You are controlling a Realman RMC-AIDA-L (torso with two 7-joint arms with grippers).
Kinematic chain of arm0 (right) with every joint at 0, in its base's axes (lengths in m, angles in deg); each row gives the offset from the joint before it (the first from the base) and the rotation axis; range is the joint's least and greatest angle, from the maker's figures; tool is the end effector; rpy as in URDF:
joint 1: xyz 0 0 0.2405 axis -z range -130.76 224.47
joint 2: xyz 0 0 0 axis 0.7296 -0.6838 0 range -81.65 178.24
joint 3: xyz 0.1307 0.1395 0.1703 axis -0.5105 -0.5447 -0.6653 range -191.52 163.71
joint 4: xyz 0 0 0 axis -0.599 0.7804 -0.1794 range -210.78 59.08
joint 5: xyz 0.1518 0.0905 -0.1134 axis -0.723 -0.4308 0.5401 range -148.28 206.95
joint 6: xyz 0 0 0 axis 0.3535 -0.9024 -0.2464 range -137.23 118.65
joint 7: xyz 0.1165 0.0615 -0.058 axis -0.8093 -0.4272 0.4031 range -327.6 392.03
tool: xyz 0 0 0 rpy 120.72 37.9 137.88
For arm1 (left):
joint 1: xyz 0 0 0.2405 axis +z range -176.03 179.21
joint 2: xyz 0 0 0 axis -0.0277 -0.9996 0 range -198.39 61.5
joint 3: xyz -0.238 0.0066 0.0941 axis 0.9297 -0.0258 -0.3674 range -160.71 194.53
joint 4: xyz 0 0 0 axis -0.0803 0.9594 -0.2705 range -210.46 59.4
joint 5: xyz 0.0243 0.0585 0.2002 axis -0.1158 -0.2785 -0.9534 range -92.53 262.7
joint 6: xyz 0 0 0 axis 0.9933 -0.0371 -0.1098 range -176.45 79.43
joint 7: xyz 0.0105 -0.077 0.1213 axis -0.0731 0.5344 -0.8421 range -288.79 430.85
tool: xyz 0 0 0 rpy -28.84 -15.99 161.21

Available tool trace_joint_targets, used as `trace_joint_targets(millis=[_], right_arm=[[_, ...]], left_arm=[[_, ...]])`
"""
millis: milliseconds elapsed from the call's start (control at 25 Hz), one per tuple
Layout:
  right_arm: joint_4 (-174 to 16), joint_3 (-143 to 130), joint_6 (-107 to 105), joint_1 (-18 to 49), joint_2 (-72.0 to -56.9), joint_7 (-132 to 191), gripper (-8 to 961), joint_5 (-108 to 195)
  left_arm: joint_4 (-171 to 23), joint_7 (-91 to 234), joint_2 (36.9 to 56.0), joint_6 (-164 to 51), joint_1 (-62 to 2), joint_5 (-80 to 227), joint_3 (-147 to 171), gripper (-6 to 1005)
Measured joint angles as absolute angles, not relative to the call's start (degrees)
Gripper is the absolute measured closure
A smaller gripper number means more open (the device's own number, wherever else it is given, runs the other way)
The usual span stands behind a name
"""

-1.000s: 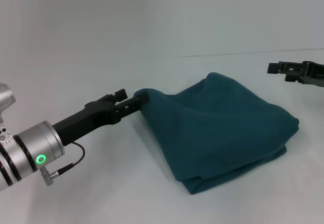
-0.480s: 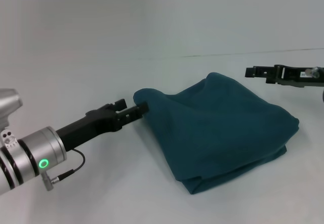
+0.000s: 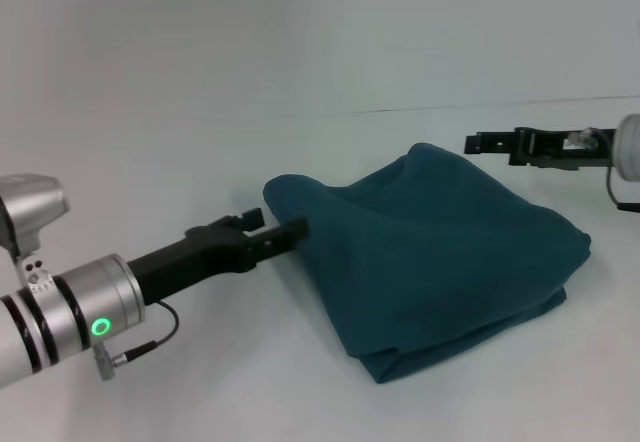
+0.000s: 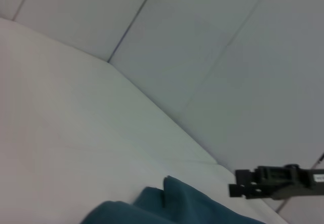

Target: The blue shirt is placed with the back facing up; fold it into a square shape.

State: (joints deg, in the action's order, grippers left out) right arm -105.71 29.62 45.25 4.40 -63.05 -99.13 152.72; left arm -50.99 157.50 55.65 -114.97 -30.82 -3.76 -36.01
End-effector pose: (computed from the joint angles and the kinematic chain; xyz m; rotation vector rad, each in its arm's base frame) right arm 0.2825 0.4389 0.0410 -2.0006 1.5089 0.4673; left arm -0.2397 0.3538 -0.0693 -2.3648 -1.1338 -0.9501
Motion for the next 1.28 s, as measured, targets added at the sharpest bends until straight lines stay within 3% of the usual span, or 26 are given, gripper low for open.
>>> trace_joint_targets(millis=[520,1280], right_arm=[[-103.92,30.62,40.05,1.27,-64.42,-99.18,45,153.53],[-103.8,32.68,42.33,-0.03,-65.15,-99.43,118,153.52]], left_arm=[[-51.09,154.84,55.9,-126.64,-32.01,-3.71,-41.38,95],[-58.31,146.46,56.28,-112.33,-38.82,-3.14,-44.0,96]])
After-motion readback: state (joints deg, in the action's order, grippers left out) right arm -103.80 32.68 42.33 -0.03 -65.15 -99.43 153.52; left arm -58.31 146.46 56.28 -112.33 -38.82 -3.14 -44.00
